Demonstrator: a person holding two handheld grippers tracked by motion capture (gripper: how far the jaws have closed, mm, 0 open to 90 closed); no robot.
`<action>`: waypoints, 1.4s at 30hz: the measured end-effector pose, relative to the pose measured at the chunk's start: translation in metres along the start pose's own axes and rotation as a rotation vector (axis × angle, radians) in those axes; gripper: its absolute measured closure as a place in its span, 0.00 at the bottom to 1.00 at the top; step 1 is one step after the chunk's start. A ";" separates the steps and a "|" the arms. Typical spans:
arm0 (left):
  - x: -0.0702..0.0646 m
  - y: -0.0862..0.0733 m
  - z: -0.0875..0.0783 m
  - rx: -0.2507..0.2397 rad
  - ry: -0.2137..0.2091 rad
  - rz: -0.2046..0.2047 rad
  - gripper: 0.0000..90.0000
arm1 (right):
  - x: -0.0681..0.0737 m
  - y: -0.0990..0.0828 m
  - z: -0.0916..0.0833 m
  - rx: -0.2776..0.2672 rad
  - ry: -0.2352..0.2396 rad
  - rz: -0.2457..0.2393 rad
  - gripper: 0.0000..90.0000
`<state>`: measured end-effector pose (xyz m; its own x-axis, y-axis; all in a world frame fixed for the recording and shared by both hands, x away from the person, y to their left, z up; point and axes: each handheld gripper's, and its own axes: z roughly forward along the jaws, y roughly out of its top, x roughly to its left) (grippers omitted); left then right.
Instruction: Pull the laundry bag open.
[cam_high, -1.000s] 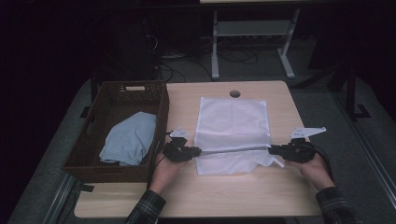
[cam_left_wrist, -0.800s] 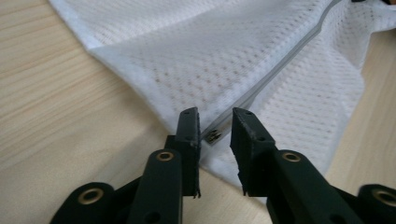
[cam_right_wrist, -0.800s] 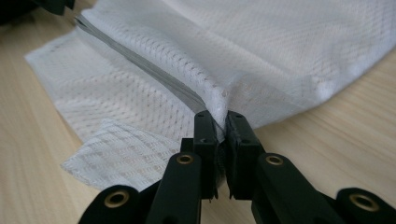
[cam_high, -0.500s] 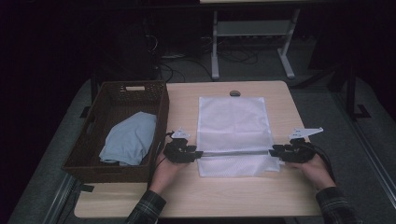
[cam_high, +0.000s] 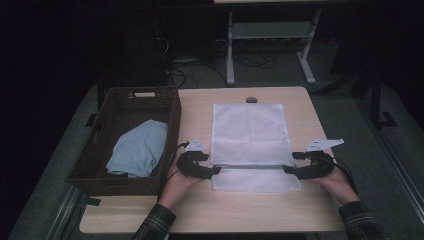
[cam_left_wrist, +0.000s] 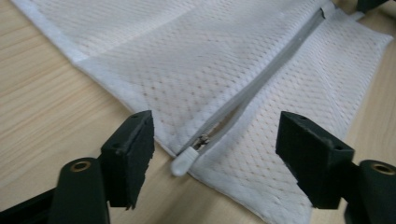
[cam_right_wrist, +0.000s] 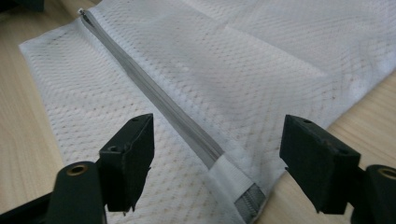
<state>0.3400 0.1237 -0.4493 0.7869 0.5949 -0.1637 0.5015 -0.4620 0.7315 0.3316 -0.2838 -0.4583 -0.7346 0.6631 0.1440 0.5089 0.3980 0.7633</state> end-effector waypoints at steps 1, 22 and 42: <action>-0.002 0.000 0.000 0.010 0.002 0.013 0.24 | 0.002 0.000 0.000 0.001 0.000 -0.004 0.26; -0.036 -0.025 -0.022 0.049 -0.024 0.096 0.07 | 0.061 -0.001 0.001 0.002 0.038 -0.123 0.17; -0.050 -0.041 -0.040 0.101 -0.021 0.123 0.05 | 0.090 -0.012 0.004 0.025 0.084 -0.178 0.16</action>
<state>0.2652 0.1391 -0.4448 0.8511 0.5169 -0.0916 0.4341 -0.5948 0.6765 0.2613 -0.2263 -0.4570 -0.8484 0.5258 0.0614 0.3780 0.5207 0.7655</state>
